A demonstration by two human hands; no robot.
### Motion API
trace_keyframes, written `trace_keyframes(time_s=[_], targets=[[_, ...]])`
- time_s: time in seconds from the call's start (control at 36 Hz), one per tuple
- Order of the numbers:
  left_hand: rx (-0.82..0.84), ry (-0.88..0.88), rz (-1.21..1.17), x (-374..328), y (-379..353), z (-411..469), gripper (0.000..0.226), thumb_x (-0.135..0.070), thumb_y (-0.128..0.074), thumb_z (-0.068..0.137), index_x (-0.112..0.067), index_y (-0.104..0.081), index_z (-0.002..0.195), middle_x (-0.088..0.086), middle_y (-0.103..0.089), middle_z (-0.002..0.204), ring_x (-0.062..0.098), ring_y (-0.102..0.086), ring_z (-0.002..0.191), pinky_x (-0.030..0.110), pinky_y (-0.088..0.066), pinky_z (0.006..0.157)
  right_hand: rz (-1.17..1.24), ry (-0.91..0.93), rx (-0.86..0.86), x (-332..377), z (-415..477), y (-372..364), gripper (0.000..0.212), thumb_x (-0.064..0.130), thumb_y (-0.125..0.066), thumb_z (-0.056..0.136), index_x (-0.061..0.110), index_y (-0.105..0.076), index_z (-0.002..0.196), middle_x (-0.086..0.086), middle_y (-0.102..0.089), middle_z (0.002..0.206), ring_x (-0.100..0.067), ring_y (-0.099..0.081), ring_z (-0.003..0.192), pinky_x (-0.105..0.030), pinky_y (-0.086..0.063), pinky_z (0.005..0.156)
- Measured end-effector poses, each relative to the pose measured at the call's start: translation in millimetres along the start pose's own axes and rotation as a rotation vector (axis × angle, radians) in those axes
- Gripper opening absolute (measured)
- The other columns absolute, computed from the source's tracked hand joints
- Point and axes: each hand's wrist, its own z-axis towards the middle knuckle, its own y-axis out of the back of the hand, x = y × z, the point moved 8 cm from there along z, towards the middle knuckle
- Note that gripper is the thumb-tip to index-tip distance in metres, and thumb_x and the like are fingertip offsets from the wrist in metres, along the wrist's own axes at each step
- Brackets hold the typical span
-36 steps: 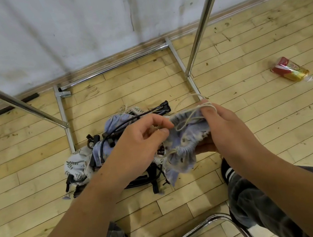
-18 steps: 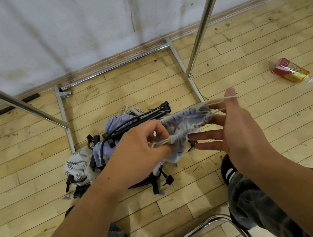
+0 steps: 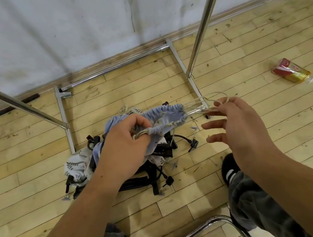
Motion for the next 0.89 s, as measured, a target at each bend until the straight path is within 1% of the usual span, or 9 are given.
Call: trace_keyframes(time_s=[0.08,0.19,0.28,0.39,0.47,0.61,0.69,0.78,0.89], targets=[[-0.014,0.045,-0.036,6.3,1.9,0.5,0.016,-0.017,-0.07,0.093,-0.03,-0.065,0.084,-0.017,-0.059,0.066,0.003,-0.045,0.051,0.014,-0.037,0.049,-0.068,-0.024,0.032,-7.4,1.2,-0.2,0.015,0.028,-0.047,0.108,0.031,-0.061,0.114,0.002,-0.071,0.112,-0.02,-0.074,0.095,-0.037,-0.062,0.067],[-0.024,0.087,-0.04,11.9,4.5,-0.8,0.016,-0.015,-0.069,0.092,-0.03,-0.067,0.087,-0.014,-0.059,0.064,0.004,-0.042,0.046,0.016,-0.035,0.044,-0.174,-0.006,0.033,-12.8,2.9,6.0,0.02,0.028,-0.054,0.105,0.032,-0.059,0.124,0.006,-0.066,0.113,-0.015,-0.072,0.096,-0.034,-0.063,0.069],[-0.031,0.092,-0.033,11.1,5.3,-2.2,0.018,-0.011,-0.067,0.092,-0.028,-0.068,0.088,-0.015,-0.058,0.064,0.003,-0.043,0.045,0.014,-0.035,0.044,-0.233,-0.043,0.037,-21.8,6.4,12.8,0.019,0.03,-0.055,0.105,0.032,-0.059,0.124,0.004,-0.065,0.115,-0.016,-0.07,0.097,-0.037,-0.064,0.073],[-0.025,0.087,-0.018,6.6,5.8,-4.2,0.017,-0.011,-0.068,0.093,-0.027,-0.069,0.091,-0.011,-0.064,0.076,-0.002,-0.049,0.047,0.01,-0.038,0.046,-0.297,-0.092,0.048,-38.0,9.9,18.2,0.023,0.03,-0.053,0.106,0.028,-0.06,0.128,0.001,-0.062,0.125,-0.017,-0.069,0.1,-0.031,-0.058,0.064],[-0.024,0.089,-0.018,5.1,6.9,-5.4,0.014,-0.016,-0.069,0.095,-0.029,-0.07,0.091,-0.012,-0.066,0.079,-0.004,-0.051,0.05,0.008,-0.037,0.048,-0.345,-0.102,0.039,-49.5,15.0,19.8,0.026,0.03,-0.052,0.107,0.026,-0.059,0.131,0.0,-0.06,0.128,-0.016,-0.067,0.1,-0.031,-0.058,0.063],[-0.033,0.086,-0.011,5.7,9.7,-4.9,0.013,-0.019,-0.07,0.095,-0.03,-0.07,0.089,-0.011,-0.067,0.08,-0.005,-0.051,0.05,0.009,-0.036,0.048,-0.377,-0.149,0.018,-79.6,36.2,15.6,0.025,0.029,-0.052,0.106,0.021,-0.06,0.129,-0.001,-0.063,0.116,-0.017,-0.066,0.099,-0.03,-0.056,0.062],[-0.024,0.076,-0.017,5.2,10.6,-8.6,0.012,-0.019,-0.069,0.095,-0.03,-0.07,0.09,-0.014,-0.065,0.074,-0.004,-0.051,0.049,0.008,-0.035,0.047,-0.478,-0.148,-0.009,-103.5,56.5,13.5,0.022,0.027,-0.052,0.104,0.02,-0.062,0.122,-0.001,-0.065,0.106,-0.02,-0.067,0.097,-0.034,-0.059,0.067],[-0.015,0.07,-0.027,6.4,11.8,-13.2,0.013,-0.021,-0.069,0.094,-0.033,-0.07,0.088,-0.018,-0.064,0.07,-0.001,-0.049,0.046,0.01,-0.035,0.045,-0.619,-0.124,-0.039,-127.1,77.6,15.0,0.022,0.028,-0.054,0.102,0.02,-0.063,0.121,0.0,-0.067,0.105,-0.02,-0.068,0.093,-0.043,-0.063,0.08],[-0.032,0.062,-0.068,9.2,15.0,-17.4,0.017,-0.017,-0.07,0.093,-0.032,-0.069,0.086,-0.02,-0.063,0.063,0.002,-0.047,0.044,0.014,-0.038,0.043,-0.758,-0.148,-0.017,-165.8,102.5,22.0,0.029,0.026,-0.056,0.101,0.014,-0.066,0.126,-0.004,-0.069,0.109,-0.024,-0.068,0.101,-0.048,-0.061,0.091]])
